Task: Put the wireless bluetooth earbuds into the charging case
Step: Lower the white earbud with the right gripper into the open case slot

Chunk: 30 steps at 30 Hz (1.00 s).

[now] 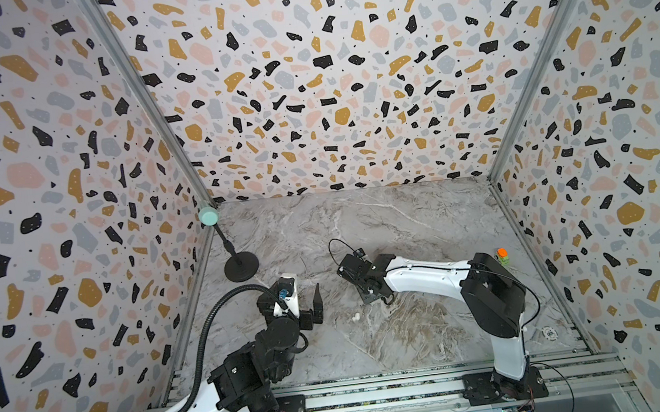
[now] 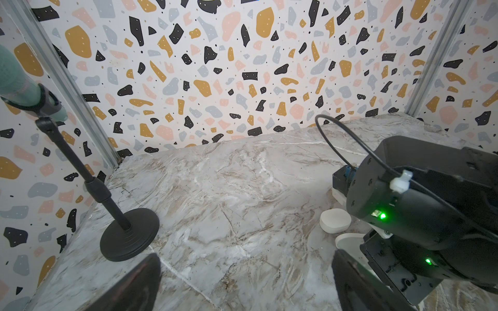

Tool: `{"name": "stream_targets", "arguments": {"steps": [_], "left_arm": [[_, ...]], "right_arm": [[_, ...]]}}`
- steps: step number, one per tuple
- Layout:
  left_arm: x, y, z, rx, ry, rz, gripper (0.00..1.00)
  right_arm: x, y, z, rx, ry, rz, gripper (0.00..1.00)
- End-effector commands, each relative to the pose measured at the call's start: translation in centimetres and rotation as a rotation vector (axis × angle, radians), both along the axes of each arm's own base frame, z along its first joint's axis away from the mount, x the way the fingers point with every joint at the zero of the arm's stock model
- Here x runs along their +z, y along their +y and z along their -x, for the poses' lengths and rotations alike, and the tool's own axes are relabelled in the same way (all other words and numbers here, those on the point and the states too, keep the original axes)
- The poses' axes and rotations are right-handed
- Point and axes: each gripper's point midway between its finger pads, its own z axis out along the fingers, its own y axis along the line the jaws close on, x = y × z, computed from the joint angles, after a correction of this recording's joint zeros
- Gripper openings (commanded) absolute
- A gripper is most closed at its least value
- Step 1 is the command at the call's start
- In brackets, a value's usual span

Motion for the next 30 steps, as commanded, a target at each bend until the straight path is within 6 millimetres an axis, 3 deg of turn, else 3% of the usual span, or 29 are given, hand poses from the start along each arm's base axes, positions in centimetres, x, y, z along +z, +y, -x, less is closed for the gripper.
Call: {"name": "stream_targets", "arguments": {"steps": [1,30], "left_arm": [[0.77,0.08,-0.16,0.010,-0.027,0.032,1.00],[0.74,0.02,-0.16,0.007,-0.026,0.033,1.00]], "right_arm": [[1.09,0.17,-0.31,0.010,-0.020,0.013,0.05],[0.37,0.20,-0.17,0.023,-0.044,0.063,0.04]]}}
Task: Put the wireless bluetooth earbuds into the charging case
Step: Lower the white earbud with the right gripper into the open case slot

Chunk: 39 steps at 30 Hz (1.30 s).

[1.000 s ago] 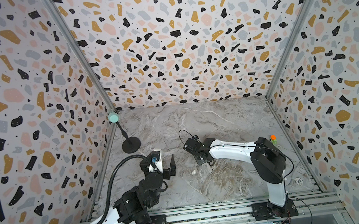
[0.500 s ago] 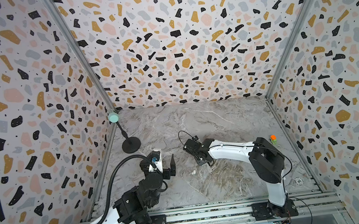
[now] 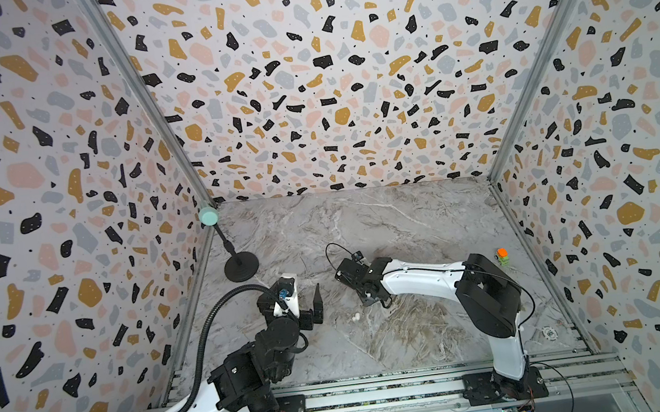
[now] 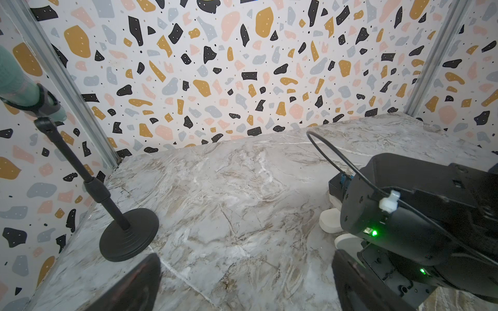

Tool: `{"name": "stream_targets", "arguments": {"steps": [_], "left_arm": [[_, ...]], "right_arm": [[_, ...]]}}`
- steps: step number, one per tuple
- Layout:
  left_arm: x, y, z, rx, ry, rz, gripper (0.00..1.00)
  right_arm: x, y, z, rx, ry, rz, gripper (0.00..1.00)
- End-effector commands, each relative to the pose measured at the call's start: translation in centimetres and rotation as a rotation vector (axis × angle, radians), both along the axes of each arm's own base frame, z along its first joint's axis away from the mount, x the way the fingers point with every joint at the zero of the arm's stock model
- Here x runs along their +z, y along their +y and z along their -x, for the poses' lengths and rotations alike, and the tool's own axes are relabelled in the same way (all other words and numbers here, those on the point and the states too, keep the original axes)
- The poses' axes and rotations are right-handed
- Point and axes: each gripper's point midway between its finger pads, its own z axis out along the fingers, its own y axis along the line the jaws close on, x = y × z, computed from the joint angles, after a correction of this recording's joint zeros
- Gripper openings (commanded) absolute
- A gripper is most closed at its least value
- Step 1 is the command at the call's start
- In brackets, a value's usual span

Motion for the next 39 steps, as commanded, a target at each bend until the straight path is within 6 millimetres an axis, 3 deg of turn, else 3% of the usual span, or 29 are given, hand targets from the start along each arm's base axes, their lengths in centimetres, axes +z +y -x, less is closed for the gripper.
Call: {"name": "stream_targets", "arguments": {"steps": [1,31,39], "left_arm": [[0.74,0.05,-0.17,0.009,-0.026,0.032,1.00],[0.71,0.07,-0.15,0.009,-0.025,0.035,1.00],[0.70,0.08,-0.16,0.011,-0.024,0.034,1.00]], "right_arm": [[0.82,0.27,-0.30,0.003,-0.020,0.014,0.03],[0.03,0.39,0.01,0.012,-0.026,0.056,0.03],[0.13,0.45,0.08,0.014,-0.030,0.058,0.09]]}}
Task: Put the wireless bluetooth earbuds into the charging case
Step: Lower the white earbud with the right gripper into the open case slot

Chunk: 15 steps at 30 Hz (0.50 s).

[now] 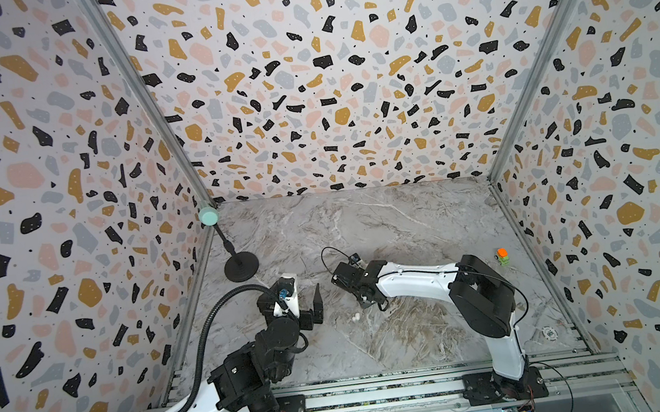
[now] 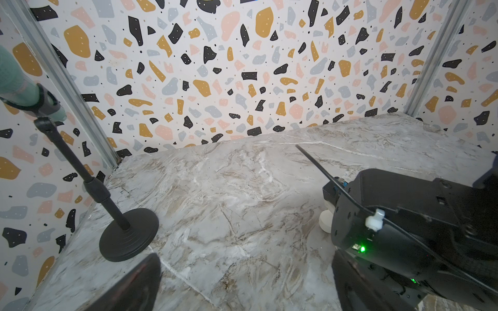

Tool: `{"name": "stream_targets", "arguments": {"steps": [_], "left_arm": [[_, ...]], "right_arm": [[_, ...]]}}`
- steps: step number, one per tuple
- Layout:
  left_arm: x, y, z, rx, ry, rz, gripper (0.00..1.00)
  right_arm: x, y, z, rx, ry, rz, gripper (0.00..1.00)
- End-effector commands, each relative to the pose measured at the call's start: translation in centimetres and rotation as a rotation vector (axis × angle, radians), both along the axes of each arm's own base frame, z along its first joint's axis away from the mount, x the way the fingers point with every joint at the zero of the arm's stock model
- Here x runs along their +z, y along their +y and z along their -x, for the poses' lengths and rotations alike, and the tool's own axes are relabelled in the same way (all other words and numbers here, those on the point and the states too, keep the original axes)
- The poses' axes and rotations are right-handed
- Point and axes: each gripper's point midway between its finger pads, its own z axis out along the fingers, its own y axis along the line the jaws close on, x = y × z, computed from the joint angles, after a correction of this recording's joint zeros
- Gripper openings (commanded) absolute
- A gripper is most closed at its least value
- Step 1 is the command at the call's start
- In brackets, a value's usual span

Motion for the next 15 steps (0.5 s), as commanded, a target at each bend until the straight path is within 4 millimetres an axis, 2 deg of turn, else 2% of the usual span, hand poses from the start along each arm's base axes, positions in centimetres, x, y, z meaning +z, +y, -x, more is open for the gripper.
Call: {"name": "stream_targets", "arguments": {"steps": [1,15], "left_arm": [[0.67,0.09,-0.16,0.011,-0.024,0.033,1.00],[0.64,0.00,-0.20,0.010,-0.022,0.031,1.00]], "right_arm": [[0.63,-0.08,0.03,-0.001,-0.005,0.023,0.09],[1.11,0.10,0.07,0.005,-0.012,0.027,0.18]]}}
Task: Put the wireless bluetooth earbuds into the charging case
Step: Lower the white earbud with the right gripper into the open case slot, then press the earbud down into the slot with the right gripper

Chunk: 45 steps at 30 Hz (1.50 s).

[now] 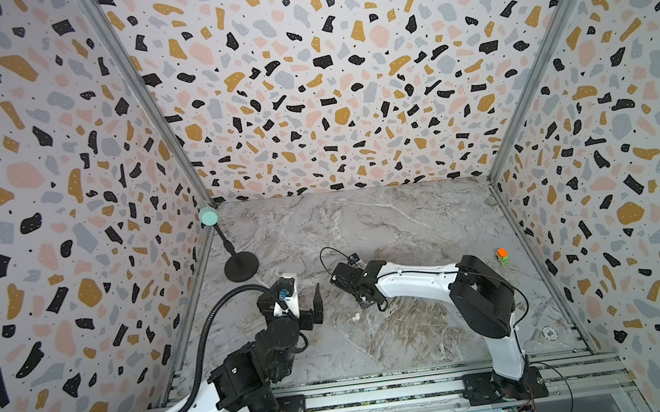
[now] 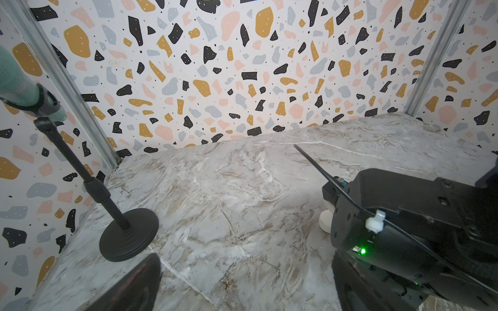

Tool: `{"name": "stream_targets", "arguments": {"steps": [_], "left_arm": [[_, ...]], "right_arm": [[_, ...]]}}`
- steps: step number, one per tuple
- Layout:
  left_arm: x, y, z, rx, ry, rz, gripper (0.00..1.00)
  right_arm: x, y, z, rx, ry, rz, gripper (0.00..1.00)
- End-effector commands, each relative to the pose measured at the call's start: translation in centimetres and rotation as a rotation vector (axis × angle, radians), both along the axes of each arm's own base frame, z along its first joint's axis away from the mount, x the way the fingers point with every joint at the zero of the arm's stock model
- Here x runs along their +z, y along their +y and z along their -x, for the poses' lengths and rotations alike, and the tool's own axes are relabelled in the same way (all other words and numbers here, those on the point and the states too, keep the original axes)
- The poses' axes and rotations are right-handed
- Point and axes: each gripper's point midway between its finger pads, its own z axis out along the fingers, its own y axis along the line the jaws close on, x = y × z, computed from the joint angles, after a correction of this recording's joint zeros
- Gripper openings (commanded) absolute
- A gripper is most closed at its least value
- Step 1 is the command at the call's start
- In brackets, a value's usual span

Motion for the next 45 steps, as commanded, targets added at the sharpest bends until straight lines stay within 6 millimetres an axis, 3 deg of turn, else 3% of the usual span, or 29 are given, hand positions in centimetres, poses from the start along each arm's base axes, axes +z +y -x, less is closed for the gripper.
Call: {"name": "stream_targets", "arguments": {"steps": [1,24,45], "left_arm": [[0.6,0.0,-0.2,0.010,-0.022,0.031,1.00],[0.5,-0.1,-0.3,0.011,-0.018,0.025,1.00],[0.4,0.0,-0.3,0.013,-0.016,0.024,1.00]], "right_arm": [[0.8,0.0,0.0,0.000,-0.009,0.019,0.19],[-0.3,-0.6,0.4,0.007,-0.001,0.057,0.20],[0.4,-0.4,0.6,0.012,-0.012,0.055,0.24]]}}
